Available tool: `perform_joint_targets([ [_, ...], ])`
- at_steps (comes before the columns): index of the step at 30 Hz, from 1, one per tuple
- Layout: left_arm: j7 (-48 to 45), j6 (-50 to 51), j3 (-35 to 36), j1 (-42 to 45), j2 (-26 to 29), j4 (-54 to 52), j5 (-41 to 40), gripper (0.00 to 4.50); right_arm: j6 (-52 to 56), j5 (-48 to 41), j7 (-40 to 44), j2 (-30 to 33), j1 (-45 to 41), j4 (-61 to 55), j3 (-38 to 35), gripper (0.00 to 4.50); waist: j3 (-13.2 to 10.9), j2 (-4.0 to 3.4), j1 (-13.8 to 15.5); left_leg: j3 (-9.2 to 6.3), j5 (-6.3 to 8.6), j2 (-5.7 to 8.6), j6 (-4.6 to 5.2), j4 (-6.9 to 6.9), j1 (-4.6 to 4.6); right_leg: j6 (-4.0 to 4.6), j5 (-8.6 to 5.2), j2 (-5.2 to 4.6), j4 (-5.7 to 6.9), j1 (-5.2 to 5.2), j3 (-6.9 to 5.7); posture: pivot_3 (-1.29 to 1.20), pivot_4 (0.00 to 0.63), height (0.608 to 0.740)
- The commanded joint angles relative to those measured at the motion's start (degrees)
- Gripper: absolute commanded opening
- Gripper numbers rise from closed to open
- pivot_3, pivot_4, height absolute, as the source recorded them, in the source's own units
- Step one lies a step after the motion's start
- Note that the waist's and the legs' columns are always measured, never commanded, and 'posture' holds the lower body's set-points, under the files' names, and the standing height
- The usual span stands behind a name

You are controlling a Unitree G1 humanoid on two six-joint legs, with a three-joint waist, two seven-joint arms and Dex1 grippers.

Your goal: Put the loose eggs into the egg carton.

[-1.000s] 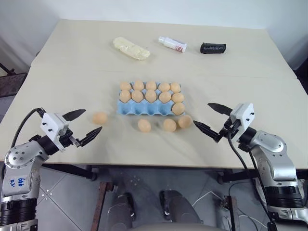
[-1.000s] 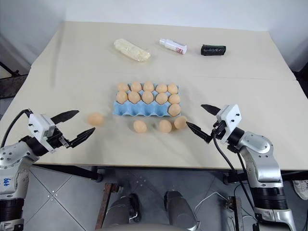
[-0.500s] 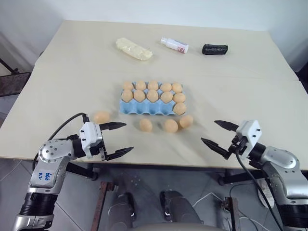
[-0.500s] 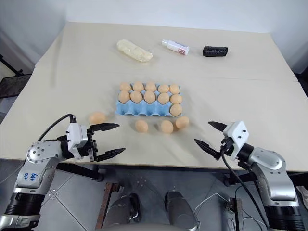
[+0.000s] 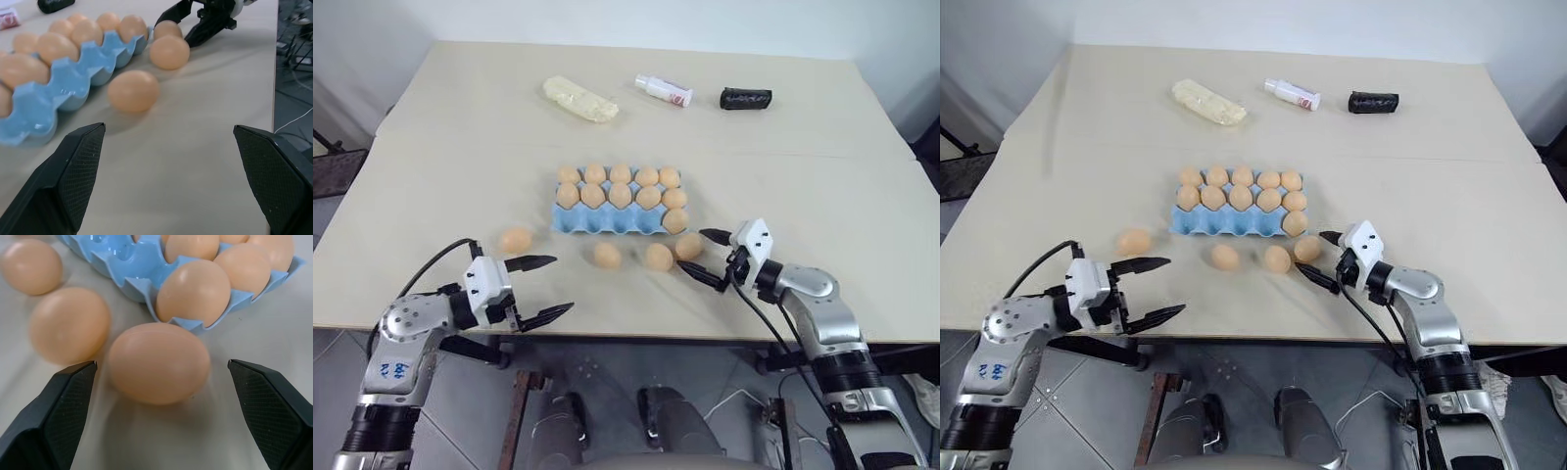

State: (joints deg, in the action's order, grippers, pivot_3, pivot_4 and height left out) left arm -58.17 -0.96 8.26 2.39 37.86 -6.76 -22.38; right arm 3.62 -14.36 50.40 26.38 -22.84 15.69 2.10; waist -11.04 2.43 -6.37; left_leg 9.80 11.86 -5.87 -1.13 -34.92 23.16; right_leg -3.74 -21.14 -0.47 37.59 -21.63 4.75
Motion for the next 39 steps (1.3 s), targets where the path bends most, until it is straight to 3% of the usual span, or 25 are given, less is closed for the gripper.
perform_joint_targets([
  [1, 1.32, 0.3, 2.8, -1.64, 1.01, -3.27, -1.08, 4.47, -2.77, 0.48, 0.43, -1.76, -2.75, 2.75, 0.14, 4.5, 0.0, -0.01, -0.02, -0.01, 0.0, -0.02, 0.0, -0.02, 0.0, 0.0, 0.0, 0.0, 0.01, 0.0, 0.0, 0.0, 0.15, 0.74],
  [4, 1.86, 0.86, 3.31, -1.85, 1.05, -3.91, -1.21, 4.5, -3.47, 0.38, 1.21, -2.15, -2.93, 3.44, -0.29, 3.88, -0.01, -0.01, 0.04, -0.01, 0.0, 0.01, -0.01, -0.04, 0.0, 0.0, 0.0, -0.02, 0.04, 0.01, 0.0, 0.0, 0.15, 0.74],
  [8, 2.17, 0.99, 3.56, -2.3, 0.77, -4.14, -1.01, 4.5, -2.62, -0.38, 2.42, -0.83, -1.11, 0.85, -1.29, 2.58, -0.01, -0.01, 0.03, -0.01, 0.11, 0.05, -0.15, -0.03, 0.0, 0.0, 0.0, -0.07, 0.03, 0.02, -0.01, 0.0, 0.15, 0.74],
  [15, 2.43, 0.47, 3.08, -2.34, 0.31, -3.13, -0.65, 4.5, 2.48, -2.34, 2.41, 3.04, 1.14, -7.29, -3.26, 2.58, -0.01, -0.02, -0.05, -0.03, 0.17, 0.03, -0.22, -0.01, 0.01, 0.02, -0.01, -0.06, 0.01, 0.01, -0.02, 0.0, 0.15, 0.74],
  [21, 1.02, 3.73, 1.66, -1.94, 0.76, -4.36, -2.14, 4.5, 10.22, -5.13, 1.11, 1.58, -3.77, -14.37, -1.85, 2.58, -0.01, -0.01, -0.47, -0.05, 0.28, -0.02, -0.1, 0.0, -0.02, 0.02, -0.01, -0.02, 0.09, 0.0, -0.03, 0.0, 0.15, 0.74],
  [32, 3.51, 5.11, 3.82, -1.33, 0.08, -4.79, -2.88, 4.5, 2.95, 3.76, -4.22, -7.94, -16.0, 2.03, 4.3, 2.58, -0.01, -0.02, -0.36, 0.01, 0.12, 0.0, -0.06, 0.0, 0.08, 0.09, -0.05, -0.04, -0.03, -0.06, -0.05, 0.0, 0.15, 0.74],
  [38, 5.43, 6.55, 4.53, -2.01, -0.38, -6.74, -3.82, 4.5, 2.09, 1.94, -2.08, -8.64, -16.24, 1.33, 2.82, 4.49, -0.02, -0.03, -0.29, 0.02, 0.11, -0.03, -0.07, 0.02, 0.09, 0.06, -0.07, 0.0, -0.03, -0.09, -0.04, 0.0, 0.15, 0.74],
  [39, 5.69, 6.87, 4.51, -2.13, -0.47, -7.1, -4.0, 4.5, 2.47, 1.32, -1.37, -7.84, -15.11, -0.46, 2.44, 4.49, -0.02, -0.03, -0.23, 0.02, 0.11, -0.03, -0.07, 0.02, 0.09, 0.05, -0.07, 0.0, -0.03, -0.09, -0.04, 0.0, 0.15, 0.74],
])
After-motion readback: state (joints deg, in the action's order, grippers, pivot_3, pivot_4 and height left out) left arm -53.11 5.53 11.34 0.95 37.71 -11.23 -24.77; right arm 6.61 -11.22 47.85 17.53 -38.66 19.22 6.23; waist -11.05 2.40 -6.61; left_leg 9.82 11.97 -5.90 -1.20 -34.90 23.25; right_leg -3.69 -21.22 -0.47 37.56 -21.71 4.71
